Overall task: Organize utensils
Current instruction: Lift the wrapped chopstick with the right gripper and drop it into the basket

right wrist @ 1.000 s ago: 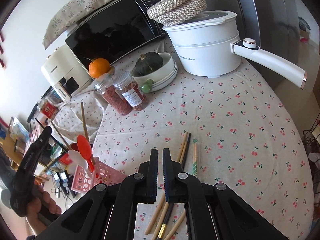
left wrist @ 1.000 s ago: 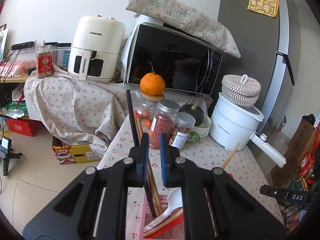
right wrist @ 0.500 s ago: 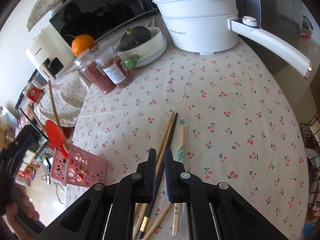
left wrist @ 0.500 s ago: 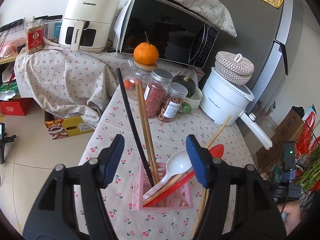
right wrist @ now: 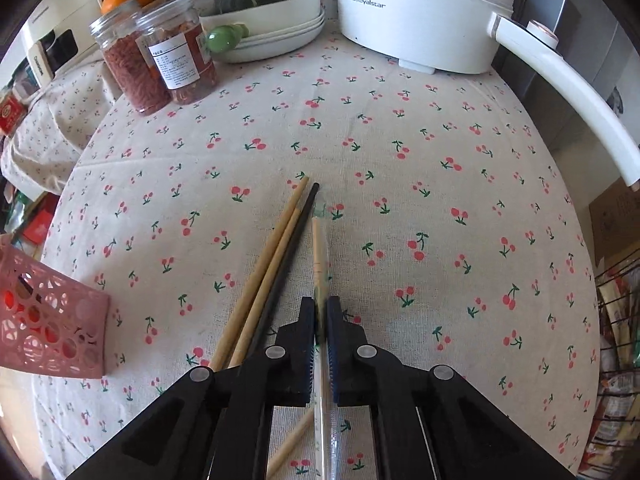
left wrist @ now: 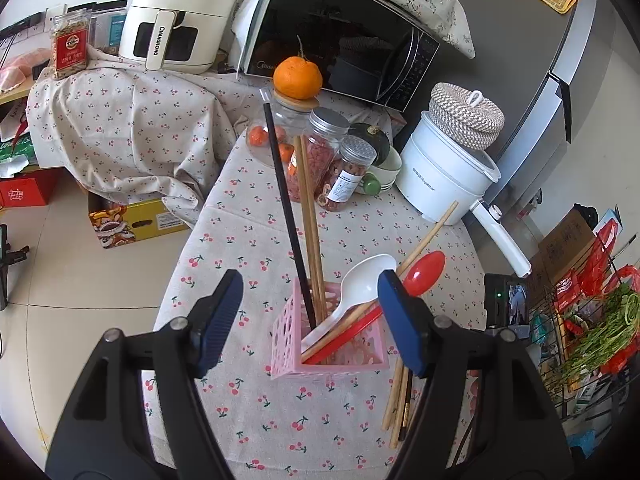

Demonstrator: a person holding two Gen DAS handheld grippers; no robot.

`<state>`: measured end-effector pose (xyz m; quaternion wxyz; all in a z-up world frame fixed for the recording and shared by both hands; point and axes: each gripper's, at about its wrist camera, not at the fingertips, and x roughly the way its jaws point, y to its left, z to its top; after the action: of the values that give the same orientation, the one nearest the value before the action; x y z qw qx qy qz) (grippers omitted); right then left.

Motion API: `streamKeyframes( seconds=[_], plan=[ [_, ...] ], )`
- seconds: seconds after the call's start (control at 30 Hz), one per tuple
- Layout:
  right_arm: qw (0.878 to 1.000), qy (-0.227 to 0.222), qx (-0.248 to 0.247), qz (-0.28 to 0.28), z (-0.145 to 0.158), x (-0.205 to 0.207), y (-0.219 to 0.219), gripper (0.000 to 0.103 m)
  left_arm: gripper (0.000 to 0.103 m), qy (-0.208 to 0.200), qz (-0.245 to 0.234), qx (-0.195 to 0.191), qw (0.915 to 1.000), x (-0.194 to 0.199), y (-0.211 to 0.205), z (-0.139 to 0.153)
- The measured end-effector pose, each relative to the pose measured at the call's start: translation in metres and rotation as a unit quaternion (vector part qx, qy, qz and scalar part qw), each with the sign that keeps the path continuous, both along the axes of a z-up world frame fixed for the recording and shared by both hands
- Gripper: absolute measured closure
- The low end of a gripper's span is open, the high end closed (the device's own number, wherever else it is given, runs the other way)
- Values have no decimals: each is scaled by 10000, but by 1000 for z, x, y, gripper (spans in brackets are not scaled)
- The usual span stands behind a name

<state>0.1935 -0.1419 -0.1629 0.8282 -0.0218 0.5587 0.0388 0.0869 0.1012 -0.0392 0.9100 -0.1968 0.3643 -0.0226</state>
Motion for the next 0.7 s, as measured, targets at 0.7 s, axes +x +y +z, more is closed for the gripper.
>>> streamKeyframes(
  seconds=[0.7],
  plan=[
    [8979,-3711,2303,-560,148,-91,82,98,31,347,-228,-79,9991,-24,51,-5]
  ],
)
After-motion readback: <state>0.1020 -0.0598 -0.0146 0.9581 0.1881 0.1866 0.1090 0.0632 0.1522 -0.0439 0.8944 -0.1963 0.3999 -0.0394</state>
